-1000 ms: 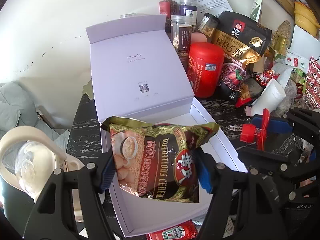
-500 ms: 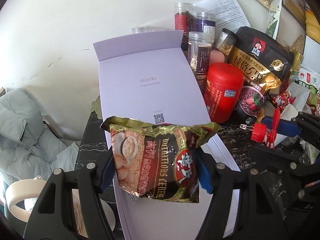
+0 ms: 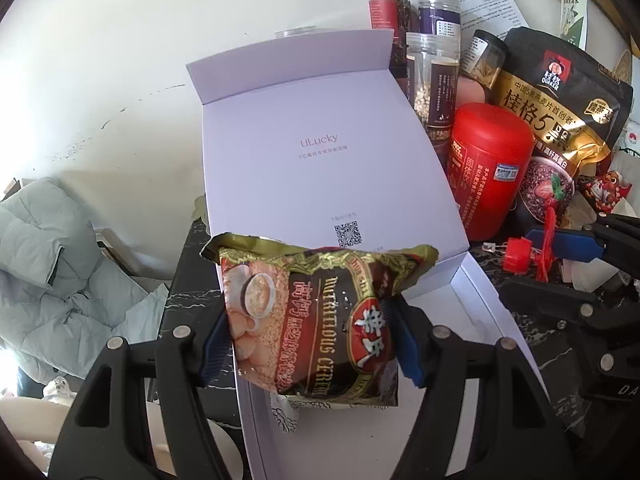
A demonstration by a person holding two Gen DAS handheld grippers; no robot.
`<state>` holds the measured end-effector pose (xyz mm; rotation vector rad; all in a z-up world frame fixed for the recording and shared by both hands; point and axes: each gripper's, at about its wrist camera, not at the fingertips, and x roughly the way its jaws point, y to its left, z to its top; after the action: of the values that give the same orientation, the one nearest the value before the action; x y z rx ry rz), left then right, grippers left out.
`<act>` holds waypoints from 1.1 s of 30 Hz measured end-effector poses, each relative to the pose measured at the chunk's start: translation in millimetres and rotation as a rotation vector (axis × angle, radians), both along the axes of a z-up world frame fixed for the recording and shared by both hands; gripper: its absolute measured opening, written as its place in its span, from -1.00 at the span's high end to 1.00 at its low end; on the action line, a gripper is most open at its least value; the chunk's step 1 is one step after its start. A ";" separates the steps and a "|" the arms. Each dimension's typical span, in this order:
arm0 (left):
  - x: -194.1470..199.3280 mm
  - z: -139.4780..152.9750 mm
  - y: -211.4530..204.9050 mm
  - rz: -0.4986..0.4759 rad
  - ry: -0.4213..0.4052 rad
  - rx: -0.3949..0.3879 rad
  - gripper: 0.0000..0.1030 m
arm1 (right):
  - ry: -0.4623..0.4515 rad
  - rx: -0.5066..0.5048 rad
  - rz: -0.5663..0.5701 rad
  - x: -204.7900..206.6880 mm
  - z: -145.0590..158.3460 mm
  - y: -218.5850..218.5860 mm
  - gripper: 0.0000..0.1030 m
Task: Organize objects
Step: 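Carry the cereal bag in left tool and red flower in right tool over the lavender box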
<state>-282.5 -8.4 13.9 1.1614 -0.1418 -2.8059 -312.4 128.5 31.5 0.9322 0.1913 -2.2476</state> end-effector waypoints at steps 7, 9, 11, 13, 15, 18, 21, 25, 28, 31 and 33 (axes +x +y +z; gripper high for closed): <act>-7.4 -12.3 -0.2 -0.018 -0.050 0.014 -0.30 | -0.020 0.040 0.040 -2.3 -16.3 -4.8 0.04; -9.9 -16.5 1.4 -0.028 -0.067 0.015 -0.30 | -0.032 0.052 0.050 -4.2 -22.1 -6.3 0.04; -13.4 -24.1 4.2 -0.055 -0.100 0.006 -0.30 | -0.049 0.063 0.056 -6.7 -28.9 -8.2 0.04; -16.6 -33.3 5.9 -0.070 -0.138 0.008 -0.30 | -0.075 0.071 0.065 -10.1 -37.0 -10.9 0.04; -19.2 -38.3 6.1 -0.082 -0.153 0.035 -0.30 | -0.099 0.080 0.071 -13.1 -44.8 -13.3 0.04; -20.6 -42.9 8.2 -0.103 -0.169 0.060 -0.30 | -0.131 0.079 0.079 -17.1 -53.7 -14.1 0.04; -22.3 -47.6 9.3 -0.115 -0.179 0.063 -0.30 | -0.150 0.079 0.088 -19.2 -60.3 -14.9 0.04; -25.6 -55.8 10.0 -0.115 -0.206 0.072 -0.30 | -0.168 0.085 0.090 -21.4 -67.4 -16.3 0.04; -27.6 -60.6 9.5 -0.118 -0.220 0.092 -0.30 | -0.180 0.071 0.092 -22.8 -70.1 -15.7 0.04; -27.5 -62.0 10.1 -0.126 -0.222 0.101 -0.30 | -0.186 0.068 0.093 -23.0 -72.5 -16.9 0.04; -27.1 -62.4 11.6 -0.128 -0.222 0.097 -0.30 | -0.192 0.072 0.098 -22.8 -74.5 -18.3 0.04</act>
<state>-309.6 3.2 -48.5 1.5377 -0.1013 -2.8107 -335.1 110.3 -43.0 1.1449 0.2269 -2.0594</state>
